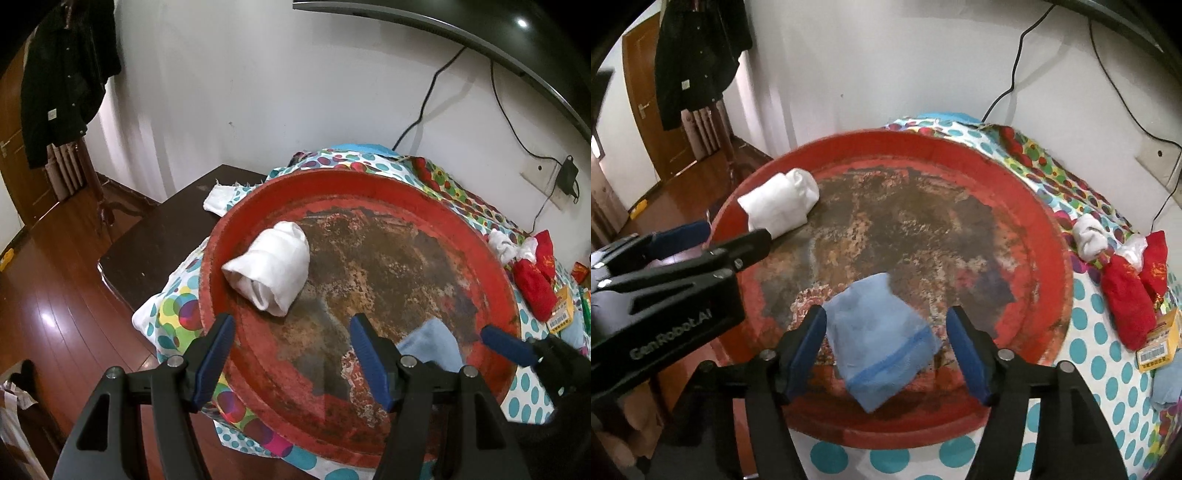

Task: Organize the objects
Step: 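Carry the light blue sock to the red tray and release it with the right tool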

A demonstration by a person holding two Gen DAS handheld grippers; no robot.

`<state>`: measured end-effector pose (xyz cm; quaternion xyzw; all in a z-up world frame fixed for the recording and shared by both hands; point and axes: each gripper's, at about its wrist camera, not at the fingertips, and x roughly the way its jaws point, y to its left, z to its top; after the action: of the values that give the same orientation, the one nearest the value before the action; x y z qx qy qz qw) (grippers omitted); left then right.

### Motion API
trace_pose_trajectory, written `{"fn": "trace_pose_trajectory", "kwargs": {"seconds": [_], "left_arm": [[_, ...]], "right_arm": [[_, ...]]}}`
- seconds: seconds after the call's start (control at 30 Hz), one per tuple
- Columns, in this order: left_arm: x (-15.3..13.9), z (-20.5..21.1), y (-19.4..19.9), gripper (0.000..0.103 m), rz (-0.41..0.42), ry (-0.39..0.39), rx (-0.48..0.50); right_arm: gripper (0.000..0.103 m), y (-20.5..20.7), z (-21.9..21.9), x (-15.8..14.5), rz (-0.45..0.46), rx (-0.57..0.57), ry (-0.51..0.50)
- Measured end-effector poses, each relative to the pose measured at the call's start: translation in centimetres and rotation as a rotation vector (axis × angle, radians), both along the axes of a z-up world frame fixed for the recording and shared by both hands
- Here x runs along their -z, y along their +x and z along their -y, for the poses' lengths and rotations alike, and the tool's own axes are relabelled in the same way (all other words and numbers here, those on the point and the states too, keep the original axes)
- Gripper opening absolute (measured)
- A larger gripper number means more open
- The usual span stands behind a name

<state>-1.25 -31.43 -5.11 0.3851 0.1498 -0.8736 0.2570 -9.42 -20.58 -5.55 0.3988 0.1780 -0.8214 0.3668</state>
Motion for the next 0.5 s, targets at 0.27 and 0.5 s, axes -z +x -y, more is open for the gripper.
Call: {"fn": "trace_pose_trajectory", "kwargs": {"seconds": [0.27,0.5], "left_arm": [[0.1,-0.7,-0.5,0.067,0.013,-0.032,0.029],[0.1,-1.6,-0.7,0.067,0.023,-0.067,0.048]], "right_arm": [[0.071,-1.1,-5.0,-1.1,-0.014,0.099,-0.025],[0.071,-4.2,-14.7,-1.0,-0.079,0.322,-0.009]]}}
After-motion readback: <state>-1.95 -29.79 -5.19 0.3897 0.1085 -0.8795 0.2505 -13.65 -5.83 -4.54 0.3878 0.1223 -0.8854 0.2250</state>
